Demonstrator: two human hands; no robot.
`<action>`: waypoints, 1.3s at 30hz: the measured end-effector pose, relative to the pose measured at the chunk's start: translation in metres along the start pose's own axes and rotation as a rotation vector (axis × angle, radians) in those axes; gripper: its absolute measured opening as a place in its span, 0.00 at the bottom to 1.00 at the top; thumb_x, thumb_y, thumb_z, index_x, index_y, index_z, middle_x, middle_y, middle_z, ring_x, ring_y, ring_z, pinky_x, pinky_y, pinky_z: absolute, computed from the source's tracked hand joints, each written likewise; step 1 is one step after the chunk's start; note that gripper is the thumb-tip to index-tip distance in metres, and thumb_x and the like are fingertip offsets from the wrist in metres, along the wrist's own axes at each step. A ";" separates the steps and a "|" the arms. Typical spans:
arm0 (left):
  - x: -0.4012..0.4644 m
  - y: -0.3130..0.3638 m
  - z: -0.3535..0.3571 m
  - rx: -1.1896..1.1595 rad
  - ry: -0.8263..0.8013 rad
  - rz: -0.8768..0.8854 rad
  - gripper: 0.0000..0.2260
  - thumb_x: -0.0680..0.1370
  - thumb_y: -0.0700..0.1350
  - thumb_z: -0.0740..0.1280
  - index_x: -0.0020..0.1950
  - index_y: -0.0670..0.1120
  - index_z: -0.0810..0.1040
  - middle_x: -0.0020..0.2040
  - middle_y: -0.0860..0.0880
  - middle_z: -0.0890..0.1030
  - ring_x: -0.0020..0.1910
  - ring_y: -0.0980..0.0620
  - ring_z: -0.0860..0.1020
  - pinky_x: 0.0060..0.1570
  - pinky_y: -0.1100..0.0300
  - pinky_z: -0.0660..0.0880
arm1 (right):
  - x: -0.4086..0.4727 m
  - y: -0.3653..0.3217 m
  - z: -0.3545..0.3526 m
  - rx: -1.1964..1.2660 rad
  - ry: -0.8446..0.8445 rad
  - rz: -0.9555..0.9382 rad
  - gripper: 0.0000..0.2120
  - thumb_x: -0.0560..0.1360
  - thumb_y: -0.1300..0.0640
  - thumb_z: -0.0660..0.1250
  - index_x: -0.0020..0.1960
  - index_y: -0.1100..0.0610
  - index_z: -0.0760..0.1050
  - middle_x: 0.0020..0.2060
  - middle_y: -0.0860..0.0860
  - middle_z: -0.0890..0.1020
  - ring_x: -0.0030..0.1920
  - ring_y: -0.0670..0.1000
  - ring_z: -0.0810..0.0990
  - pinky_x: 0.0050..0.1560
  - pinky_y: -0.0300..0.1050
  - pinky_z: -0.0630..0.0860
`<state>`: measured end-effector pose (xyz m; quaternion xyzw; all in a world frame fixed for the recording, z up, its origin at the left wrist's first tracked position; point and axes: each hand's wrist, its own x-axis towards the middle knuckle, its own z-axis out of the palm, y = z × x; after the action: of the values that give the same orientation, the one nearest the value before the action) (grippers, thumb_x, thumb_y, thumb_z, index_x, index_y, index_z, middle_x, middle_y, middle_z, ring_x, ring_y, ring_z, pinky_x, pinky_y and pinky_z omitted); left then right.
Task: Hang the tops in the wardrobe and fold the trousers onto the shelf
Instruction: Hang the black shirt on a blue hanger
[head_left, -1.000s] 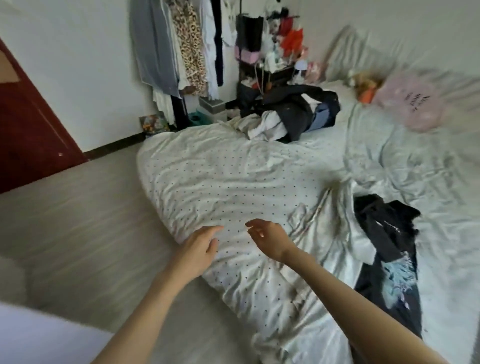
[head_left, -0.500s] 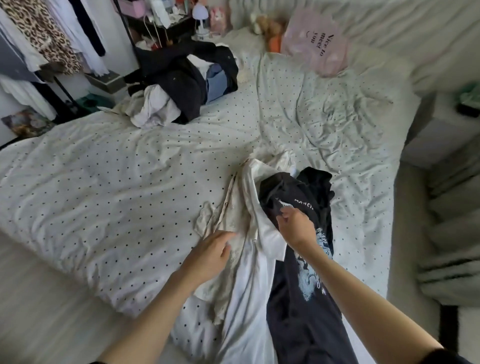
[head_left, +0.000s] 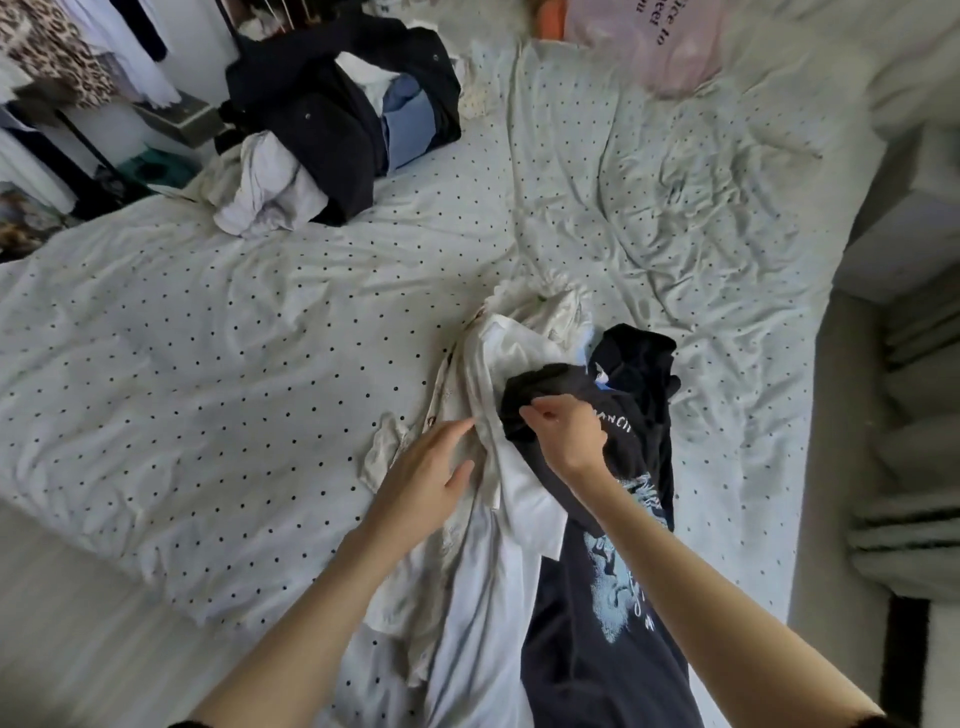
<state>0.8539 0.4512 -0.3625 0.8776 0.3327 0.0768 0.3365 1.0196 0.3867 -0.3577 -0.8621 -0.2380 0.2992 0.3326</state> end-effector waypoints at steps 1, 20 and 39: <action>0.004 0.005 0.003 -0.016 -0.004 0.002 0.24 0.79 0.45 0.65 0.73 0.45 0.63 0.70 0.50 0.68 0.68 0.53 0.68 0.64 0.67 0.61 | -0.012 0.004 -0.001 0.012 -0.025 -0.046 0.11 0.75 0.54 0.68 0.34 0.53 0.79 0.42 0.50 0.78 0.53 0.56 0.77 0.55 0.52 0.70; -0.037 0.003 -0.039 -0.266 0.071 -0.039 0.06 0.75 0.33 0.67 0.45 0.43 0.79 0.35 0.56 0.76 0.36 0.66 0.75 0.37 0.73 0.68 | -0.026 0.035 -0.028 -0.698 -0.209 -0.517 0.15 0.76 0.50 0.65 0.62 0.47 0.76 0.70 0.45 0.68 0.74 0.49 0.58 0.68 0.56 0.53; -0.303 -0.101 -0.238 -0.413 0.862 -0.341 0.06 0.75 0.37 0.68 0.48 0.47 0.80 0.43 0.49 0.82 0.41 0.55 0.78 0.41 0.72 0.72 | -0.282 -0.247 0.090 -0.412 -0.743 -0.904 0.23 0.72 0.56 0.72 0.29 0.60 0.60 0.27 0.54 0.60 0.30 0.49 0.58 0.33 0.41 0.58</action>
<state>0.4825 0.4429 -0.2190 0.6145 0.5577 0.4401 0.3429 0.7072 0.4175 -0.1341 -0.5607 -0.7323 0.3569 0.1479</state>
